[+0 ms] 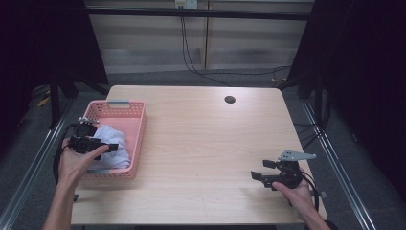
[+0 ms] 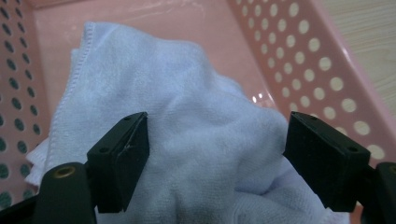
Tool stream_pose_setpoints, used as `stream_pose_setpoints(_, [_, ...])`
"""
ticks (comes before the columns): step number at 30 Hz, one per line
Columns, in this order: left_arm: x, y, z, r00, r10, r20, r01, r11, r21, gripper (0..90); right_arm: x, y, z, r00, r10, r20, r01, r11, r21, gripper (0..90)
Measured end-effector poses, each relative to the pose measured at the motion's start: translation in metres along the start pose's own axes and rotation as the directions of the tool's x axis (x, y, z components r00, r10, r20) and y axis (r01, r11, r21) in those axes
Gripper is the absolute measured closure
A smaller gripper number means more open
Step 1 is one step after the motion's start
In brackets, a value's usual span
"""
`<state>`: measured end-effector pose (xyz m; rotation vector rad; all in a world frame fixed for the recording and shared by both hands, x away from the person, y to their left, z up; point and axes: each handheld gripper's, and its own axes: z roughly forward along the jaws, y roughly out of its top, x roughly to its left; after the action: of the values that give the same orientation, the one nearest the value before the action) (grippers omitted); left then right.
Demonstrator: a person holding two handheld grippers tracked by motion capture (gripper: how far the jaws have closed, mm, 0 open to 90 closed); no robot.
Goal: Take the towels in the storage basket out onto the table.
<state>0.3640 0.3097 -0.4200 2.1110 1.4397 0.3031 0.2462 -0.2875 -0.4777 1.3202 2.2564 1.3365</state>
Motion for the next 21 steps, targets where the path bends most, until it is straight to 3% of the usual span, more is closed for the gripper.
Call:
stream_pose_setpoints(6, [0.009,-0.005,-0.008,0.9987,-0.048,-0.014,0.048,0.9988,-0.003,21.3,0.000,0.000,0.000,1.0000,0.001,-0.008,-0.001,1.000,0.005,22.5])
stream_pose_setpoints(9, [0.009,-0.005,-0.004,0.9987,-0.043,-0.025,0.044,0.9989,0.017,18.6,0.000,0.000,0.001,1.0000,-0.002,-0.008,0.002,1.000,0.009,22.5])
stream_pose_setpoints(12, [0.007,-0.002,0.004,0.9991,-0.018,-0.039,0.020,0.9985,0.051,15.2,0.001,0.000,0.002,0.9999,-0.011,0.000,0.011,1.000,0.009,22.8])
stream_pose_setpoints(15, [0.007,0.001,0.010,0.9984,-0.035,-0.043,0.039,0.9959,0.082,11.1,0.002,0.001,0.000,0.9996,-0.025,0.010,0.025,1.000,-0.009,24.6])
stream_pose_setpoints(18, [0.006,0.003,0.018,0.9992,-0.039,-0.013,0.040,0.9906,0.131,1.3,0.002,0.001,0.001,0.9996,-0.029,-0.001,0.029,1.000,0.005,24.6])
stream_pose_setpoints(21, [0.005,0.003,0.026,0.9989,-0.036,-0.031,0.041,0.9859,0.162,0.0,0.002,0.001,0.002,0.9995,-0.032,0.000,0.032,0.999,0.004,24.9])
